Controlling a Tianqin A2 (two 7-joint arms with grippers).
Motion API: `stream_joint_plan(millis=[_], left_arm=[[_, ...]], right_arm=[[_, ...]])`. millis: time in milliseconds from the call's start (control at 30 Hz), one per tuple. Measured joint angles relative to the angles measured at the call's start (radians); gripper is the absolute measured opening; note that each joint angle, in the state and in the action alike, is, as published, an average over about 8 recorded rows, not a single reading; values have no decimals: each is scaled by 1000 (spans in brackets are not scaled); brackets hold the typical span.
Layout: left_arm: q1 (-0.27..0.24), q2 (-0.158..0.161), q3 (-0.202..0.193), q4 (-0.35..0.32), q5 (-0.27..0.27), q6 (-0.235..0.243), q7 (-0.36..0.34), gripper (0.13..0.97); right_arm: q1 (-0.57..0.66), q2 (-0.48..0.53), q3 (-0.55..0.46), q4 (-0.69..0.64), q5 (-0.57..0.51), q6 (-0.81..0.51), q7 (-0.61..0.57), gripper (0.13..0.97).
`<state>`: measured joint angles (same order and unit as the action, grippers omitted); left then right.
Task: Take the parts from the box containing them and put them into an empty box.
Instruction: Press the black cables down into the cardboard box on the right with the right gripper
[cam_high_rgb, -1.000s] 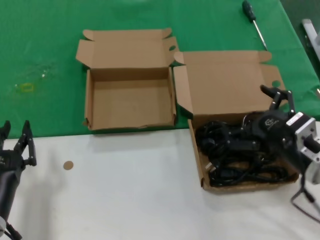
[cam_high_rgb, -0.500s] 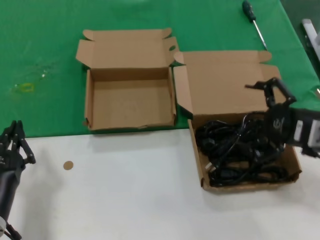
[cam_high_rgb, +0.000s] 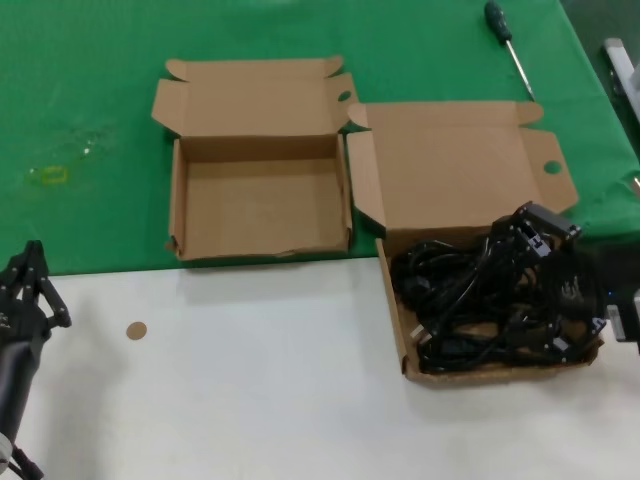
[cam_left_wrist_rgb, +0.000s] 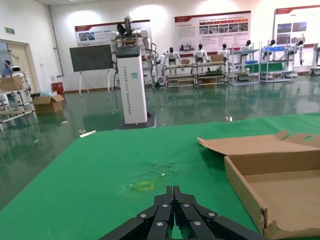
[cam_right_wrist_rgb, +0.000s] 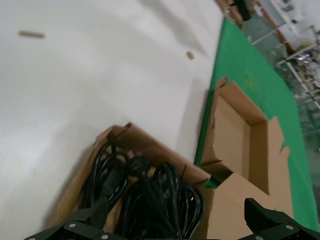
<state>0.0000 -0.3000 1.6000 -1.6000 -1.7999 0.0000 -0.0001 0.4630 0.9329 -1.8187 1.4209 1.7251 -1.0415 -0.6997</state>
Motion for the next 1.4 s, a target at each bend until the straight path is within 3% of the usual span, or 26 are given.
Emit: stream_joint_plan(millis=[700, 967, 1100, 1400], left_arm=[[0, 0, 0, 0, 0, 0, 0, 152], [0, 0, 0, 0, 0, 0, -1, 152], [0, 0, 0, 0, 0, 0, -1, 152], [0, 0, 0, 0, 0, 0, 0, 152]], right_arm=[[210, -125, -103, -223, -129, 0, -230, 927], [227, -144, -113, -245, -138, 7, -243, 816], [219, -146, -114, -241, -135, 9, -239, 816], [202, -146, -111, -245, -127, 13, -238, 634]])
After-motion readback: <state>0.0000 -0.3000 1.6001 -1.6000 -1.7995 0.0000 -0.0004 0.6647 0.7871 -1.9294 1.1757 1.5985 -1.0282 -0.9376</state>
